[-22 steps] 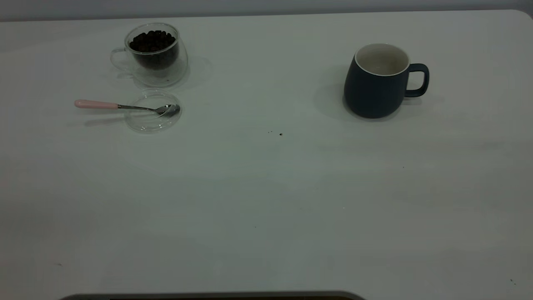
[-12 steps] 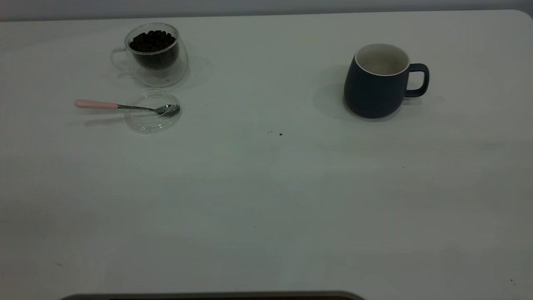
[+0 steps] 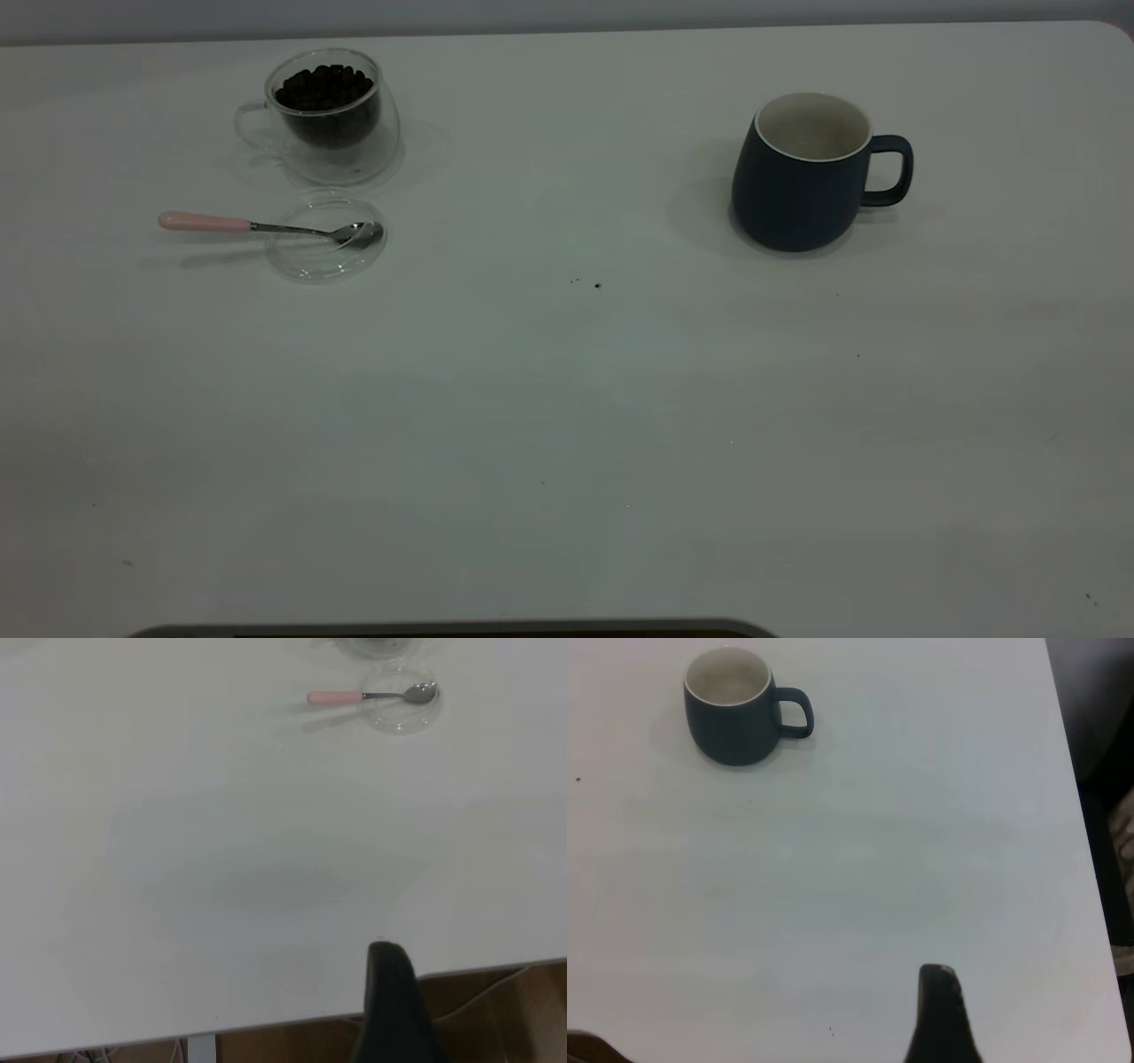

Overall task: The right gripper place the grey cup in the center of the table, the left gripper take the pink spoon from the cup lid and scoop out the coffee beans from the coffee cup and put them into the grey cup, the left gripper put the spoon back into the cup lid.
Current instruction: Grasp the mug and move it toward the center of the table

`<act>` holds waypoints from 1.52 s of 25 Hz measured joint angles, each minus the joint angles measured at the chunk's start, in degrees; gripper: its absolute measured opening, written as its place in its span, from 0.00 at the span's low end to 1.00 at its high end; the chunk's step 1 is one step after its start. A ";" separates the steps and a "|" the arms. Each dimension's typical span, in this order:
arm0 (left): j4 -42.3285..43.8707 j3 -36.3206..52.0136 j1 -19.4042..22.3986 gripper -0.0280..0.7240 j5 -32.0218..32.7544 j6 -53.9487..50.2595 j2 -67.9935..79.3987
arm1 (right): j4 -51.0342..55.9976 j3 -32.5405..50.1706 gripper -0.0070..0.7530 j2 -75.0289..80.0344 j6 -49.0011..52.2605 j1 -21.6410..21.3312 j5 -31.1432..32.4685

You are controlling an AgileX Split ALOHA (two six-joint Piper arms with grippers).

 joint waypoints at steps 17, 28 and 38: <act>0.00 0.00 0.00 0.75 0.00 0.00 0.00 | 0.00 0.00 0.76 0.00 0.00 0.00 0.00; 0.00 0.00 0.00 0.75 0.04 -0.13 0.00 | 1.01 0.00 0.76 0.00 0.06 0.00 0.00; 0.00 0.00 0.00 0.75 0.04 -0.13 0.00 | 4.26 -4.74 0.82 19.48 -7.02 0.00 -7.05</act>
